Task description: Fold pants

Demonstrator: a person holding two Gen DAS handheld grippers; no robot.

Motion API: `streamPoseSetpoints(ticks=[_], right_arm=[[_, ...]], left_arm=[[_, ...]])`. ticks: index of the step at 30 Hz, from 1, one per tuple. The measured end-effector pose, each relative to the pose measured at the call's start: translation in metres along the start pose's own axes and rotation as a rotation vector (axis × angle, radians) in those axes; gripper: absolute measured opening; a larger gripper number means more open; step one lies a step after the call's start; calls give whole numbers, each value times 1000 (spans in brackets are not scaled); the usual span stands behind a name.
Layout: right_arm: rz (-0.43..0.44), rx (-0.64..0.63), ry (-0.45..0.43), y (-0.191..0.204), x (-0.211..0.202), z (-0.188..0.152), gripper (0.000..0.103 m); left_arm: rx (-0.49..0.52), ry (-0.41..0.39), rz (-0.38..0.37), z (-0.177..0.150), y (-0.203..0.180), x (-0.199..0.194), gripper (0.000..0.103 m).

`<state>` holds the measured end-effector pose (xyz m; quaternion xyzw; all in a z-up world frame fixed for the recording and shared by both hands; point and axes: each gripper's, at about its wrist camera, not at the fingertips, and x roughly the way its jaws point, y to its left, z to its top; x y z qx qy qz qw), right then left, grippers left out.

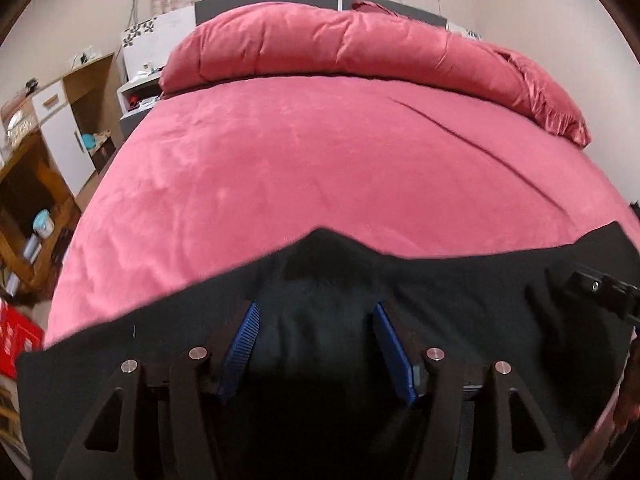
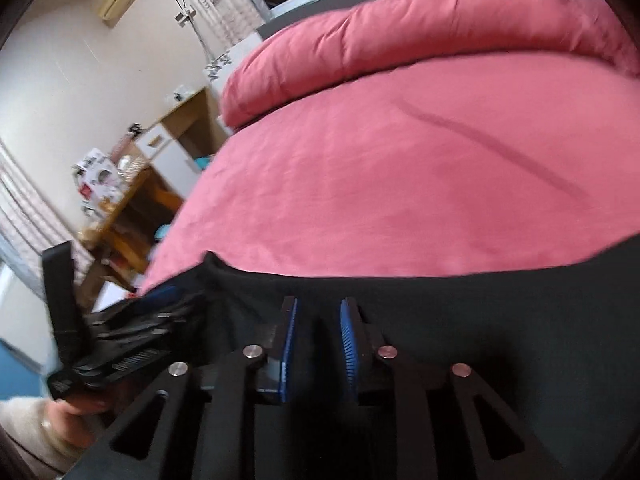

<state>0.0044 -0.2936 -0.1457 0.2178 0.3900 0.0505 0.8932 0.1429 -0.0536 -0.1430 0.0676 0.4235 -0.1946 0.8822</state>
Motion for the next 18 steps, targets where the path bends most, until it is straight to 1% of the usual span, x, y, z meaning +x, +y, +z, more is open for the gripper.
streamPoseSetpoints(ticks=[2, 4, 6, 9, 10, 11, 12, 14, 18], right_arm=[[-81, -9, 7, -17, -21, -5, 23], [-140, 9, -1, -37, -39, -11, 23], [-208, 65, -18, -64, -60, -17, 23], [-291, 187, -47, -106, -87, -24, 28], [-304, 218, -56, -113, -90, -25, 30], [-318, 280, -78, -131, -101, -30, 32], [-322, 306, -87, -135, -103, -31, 33], [-336, 375, -117, -155, -117, -37, 34], [-351, 473, -192, -174, -138, -44, 34]], left_arm=[[-18, -8, -9, -10, 0, -11, 61], [-24, -14, -4, -21, 0, -21, 61], [-28, -12, -1, -30, -1, -26, 61], [-12, 36, 19, -42, -2, -20, 61], [-2, 35, 29, -46, -3, -19, 61], [5, 29, 34, -47, -4, -18, 61], [11, 28, 38, -48, -5, -18, 62], [12, 36, 42, -48, -5, -16, 63], [12, 32, 43, -50, -5, -15, 63]])
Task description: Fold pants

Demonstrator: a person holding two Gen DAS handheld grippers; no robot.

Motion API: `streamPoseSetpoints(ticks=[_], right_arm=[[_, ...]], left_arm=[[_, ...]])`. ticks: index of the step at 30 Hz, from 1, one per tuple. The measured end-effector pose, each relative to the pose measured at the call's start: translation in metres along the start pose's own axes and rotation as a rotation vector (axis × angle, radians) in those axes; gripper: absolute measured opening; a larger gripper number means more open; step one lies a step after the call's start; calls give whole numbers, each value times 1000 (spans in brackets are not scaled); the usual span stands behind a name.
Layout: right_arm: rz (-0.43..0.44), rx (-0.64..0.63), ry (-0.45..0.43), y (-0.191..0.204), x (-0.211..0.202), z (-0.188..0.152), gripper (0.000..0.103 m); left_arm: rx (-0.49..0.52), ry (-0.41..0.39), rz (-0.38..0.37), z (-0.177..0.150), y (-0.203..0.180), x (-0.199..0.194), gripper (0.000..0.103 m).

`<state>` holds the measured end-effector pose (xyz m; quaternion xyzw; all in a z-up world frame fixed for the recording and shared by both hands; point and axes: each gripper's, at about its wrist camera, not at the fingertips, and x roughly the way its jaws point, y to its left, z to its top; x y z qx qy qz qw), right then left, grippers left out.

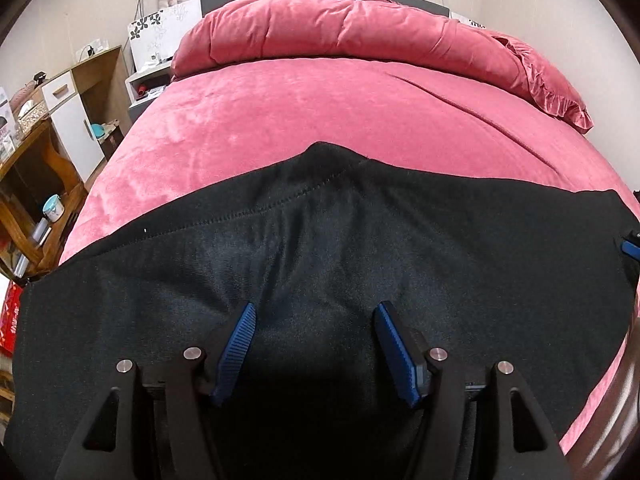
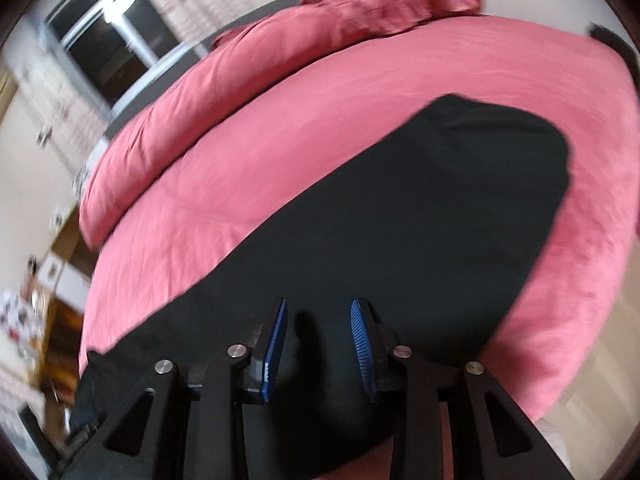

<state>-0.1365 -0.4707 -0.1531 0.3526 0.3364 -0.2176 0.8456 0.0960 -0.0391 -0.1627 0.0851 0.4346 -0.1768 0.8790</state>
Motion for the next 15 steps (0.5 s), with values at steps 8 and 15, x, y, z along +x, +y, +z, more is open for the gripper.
streamPoseSetpoints(ticks=[8, 15], right_arm=[[-134, 317, -147, -100, -44, 29, 42], [42, 562, -136, -163, -36, 42, 45]], left_arm=[[-10, -12, -16, -3, 5, 0, 64], [-3, -25, -14, -5, 6, 1, 64]])
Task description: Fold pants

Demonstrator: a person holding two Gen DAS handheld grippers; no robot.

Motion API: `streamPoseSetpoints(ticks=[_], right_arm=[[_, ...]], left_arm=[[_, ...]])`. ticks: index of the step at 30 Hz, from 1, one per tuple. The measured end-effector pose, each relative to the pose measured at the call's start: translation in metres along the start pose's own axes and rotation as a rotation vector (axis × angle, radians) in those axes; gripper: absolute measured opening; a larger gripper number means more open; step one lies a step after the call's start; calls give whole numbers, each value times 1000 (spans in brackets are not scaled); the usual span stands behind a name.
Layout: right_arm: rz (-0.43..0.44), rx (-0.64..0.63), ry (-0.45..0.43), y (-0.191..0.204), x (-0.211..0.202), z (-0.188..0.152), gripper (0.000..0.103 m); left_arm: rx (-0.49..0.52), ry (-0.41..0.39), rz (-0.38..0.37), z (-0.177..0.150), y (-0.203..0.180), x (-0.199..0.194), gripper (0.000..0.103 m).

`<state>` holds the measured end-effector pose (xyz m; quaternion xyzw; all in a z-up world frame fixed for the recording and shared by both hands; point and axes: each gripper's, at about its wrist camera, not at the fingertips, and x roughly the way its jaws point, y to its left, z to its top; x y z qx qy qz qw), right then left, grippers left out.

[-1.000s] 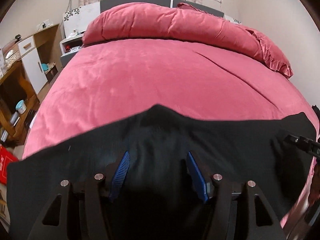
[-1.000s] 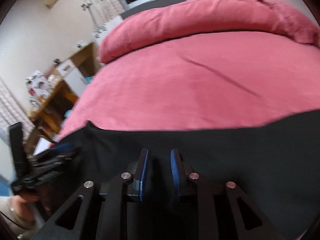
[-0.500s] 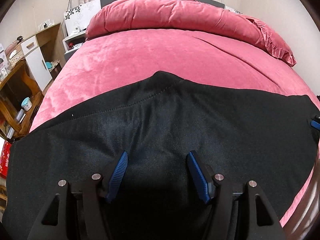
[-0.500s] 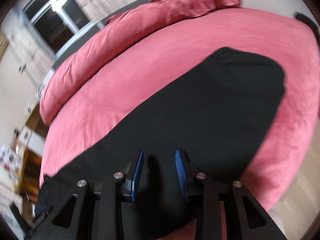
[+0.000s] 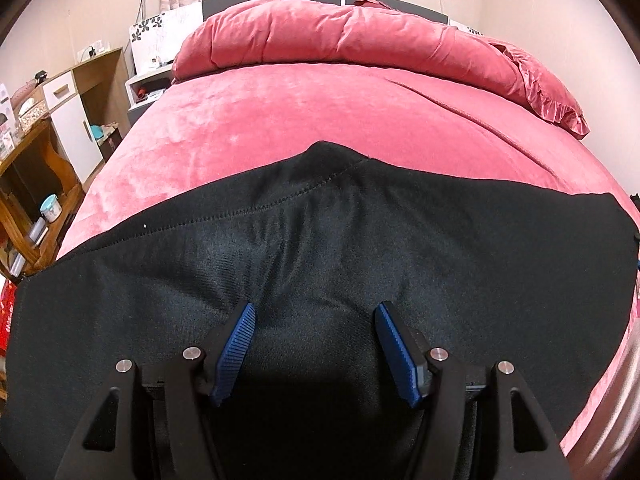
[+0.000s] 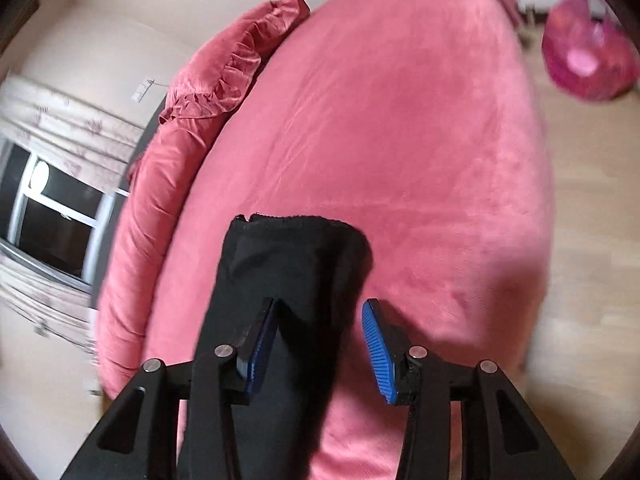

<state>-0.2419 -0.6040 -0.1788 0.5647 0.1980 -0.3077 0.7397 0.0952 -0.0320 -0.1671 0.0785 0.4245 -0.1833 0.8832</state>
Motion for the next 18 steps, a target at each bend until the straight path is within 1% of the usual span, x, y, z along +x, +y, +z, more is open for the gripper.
streamPoseSetpoints(ticks=[1, 2, 4, 5, 6, 7, 8, 9, 11, 12, 13, 15, 18], right_arm=[[20, 13, 3, -3, 4, 4, 45], [26, 26, 4, 1, 11, 2, 45], [73, 77, 11, 1, 27, -2, 44], [104, 120, 24, -4, 34, 0, 39], [111, 152, 29, -8, 38, 1, 34], [125, 189, 30, -12, 39, 2, 25], [147, 211, 25, -12, 40, 4, 19], [147, 199, 9, -8, 38, 6, 18], [117, 107, -49, 8, 24, 8, 18], [110, 102, -53, 12, 27, 9, 18], [98, 115, -56, 12, 28, 8, 18], [51, 150, -33, 3, 42, 5, 18], [79, 176, -31, -3, 47, 2, 19]], left_arm=[[2, 1, 1, 0, 0, 0, 64], [2, 2, 0, 0, 0, 0, 64], [1, 4, -4, 0, 1, 0, 64], [0, 4, -7, 0, 1, 0, 64], [0, 5, -9, 0, 2, 1, 64], [2, 6, -11, 0, 1, 1, 64], [4, 8, -12, 1, 1, 1, 65], [7, 12, -13, 1, 2, 1, 65], [10, 15, -16, 2, 2, 2, 65], [12, 14, -15, 2, 2, 2, 65], [17, 13, -12, 2, 2, 2, 65], [24, 8, -7, 2, 1, 4, 66], [24, 5, -8, 2, 0, 4, 66]])
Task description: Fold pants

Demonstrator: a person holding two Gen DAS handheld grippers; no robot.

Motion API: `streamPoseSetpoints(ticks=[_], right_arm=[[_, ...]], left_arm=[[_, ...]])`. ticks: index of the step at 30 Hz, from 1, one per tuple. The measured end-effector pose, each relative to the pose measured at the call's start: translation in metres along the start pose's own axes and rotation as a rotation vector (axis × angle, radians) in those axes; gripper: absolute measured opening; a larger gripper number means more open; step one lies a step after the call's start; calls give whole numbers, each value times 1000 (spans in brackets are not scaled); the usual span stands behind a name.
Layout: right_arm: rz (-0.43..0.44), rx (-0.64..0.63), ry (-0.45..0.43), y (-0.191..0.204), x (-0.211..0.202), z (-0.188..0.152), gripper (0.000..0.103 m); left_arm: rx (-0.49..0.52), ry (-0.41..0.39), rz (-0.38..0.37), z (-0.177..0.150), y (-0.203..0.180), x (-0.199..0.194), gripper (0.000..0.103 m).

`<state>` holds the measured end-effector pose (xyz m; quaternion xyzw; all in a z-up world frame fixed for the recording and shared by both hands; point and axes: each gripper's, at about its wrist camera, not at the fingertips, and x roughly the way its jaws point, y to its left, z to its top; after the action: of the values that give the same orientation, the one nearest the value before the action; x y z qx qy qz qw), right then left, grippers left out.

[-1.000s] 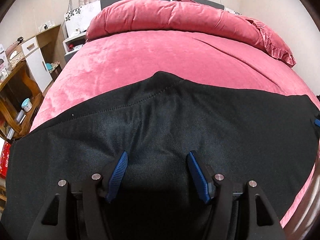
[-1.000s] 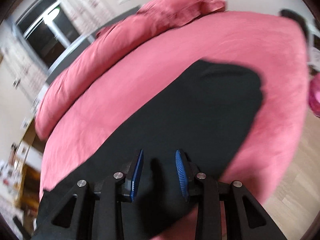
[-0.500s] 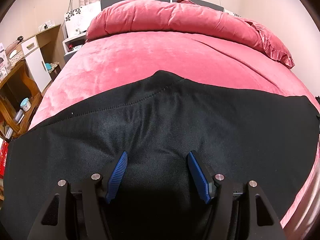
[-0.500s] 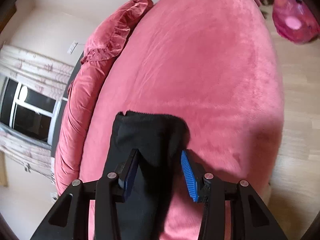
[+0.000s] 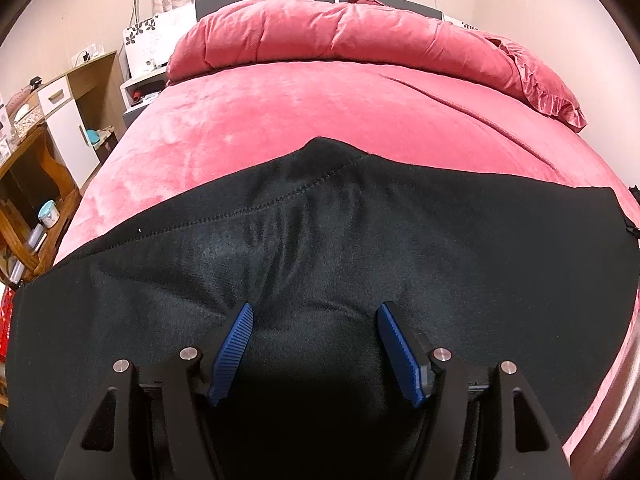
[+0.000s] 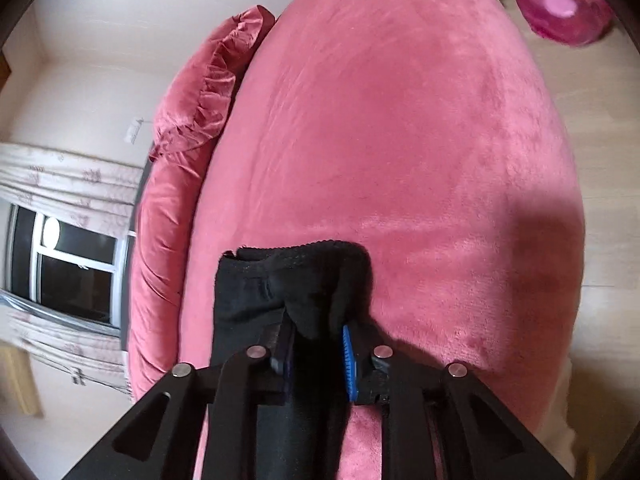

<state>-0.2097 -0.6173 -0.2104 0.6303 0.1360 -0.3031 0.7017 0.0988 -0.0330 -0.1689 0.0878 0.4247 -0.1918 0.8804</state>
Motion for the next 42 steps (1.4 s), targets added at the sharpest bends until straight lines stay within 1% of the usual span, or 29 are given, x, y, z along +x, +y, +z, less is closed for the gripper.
streamPoseSetpoints(ticks=[2, 4, 6, 9, 10, 12, 16, 19, 21, 24, 27, 30, 32, 35, 36, 39, 42], right_arm=[[-1, -27, 10, 2, 0, 0, 24], [-8, -56, 25, 6, 3, 1, 26], [-12, -69, 37, 5, 2, 1, 26], [-26, -103, 62, 11, 5, 6, 25], [-26, -118, 68, 14, 3, 6, 23], [-9, -137, 64, 22, -4, 6, 22], [31, -197, 49, 48, -23, 2, 22], [50, -270, 40, 74, -38, -4, 22], [58, -324, 32, 91, -50, -11, 22], [70, -361, 20, 108, -64, -20, 22], [92, -418, 4, 127, -80, -34, 22], [127, -487, -3, 150, -95, -54, 22], [159, -516, -4, 161, -104, -66, 22], [221, -574, -1, 179, -115, -90, 22], [240, -595, 3, 185, -117, -97, 22], [292, -690, 34, 203, -124, -129, 22], [329, -809, 77, 220, -129, -166, 22]], left_arm=[[-2, -11, 0, -1, 0, 0, 68], [8, -32, 11, -4, -3, 1, 70], [17, -42, 23, -6, -6, 1, 70], [9, -39, 14, -5, -5, 1, 71], [8, -38, 12, -5, -5, 1, 71], [8, -41, 12, -6, -6, 1, 71], [8, -48, 13, -7, -5, -1, 71], [1, -44, 5, -7, -4, -1, 71], [-5, -30, -5, -5, -3, -3, 71], [-31, -10, -30, -1, 2, -8, 71], [-93, -19, -45, 2, 12, -16, 71], [-136, -46, -42, 4, 19, -26, 71], [-126, -68, -22, 5, 21, -32, 71], [-68, -80, 70, 2, 18, -32, 71], [-62, -70, 79, 0, 18, -30, 71], [-104, -31, 57, -6, 24, -23, 71], [-106, -35, 63, -10, 25, -23, 71]])
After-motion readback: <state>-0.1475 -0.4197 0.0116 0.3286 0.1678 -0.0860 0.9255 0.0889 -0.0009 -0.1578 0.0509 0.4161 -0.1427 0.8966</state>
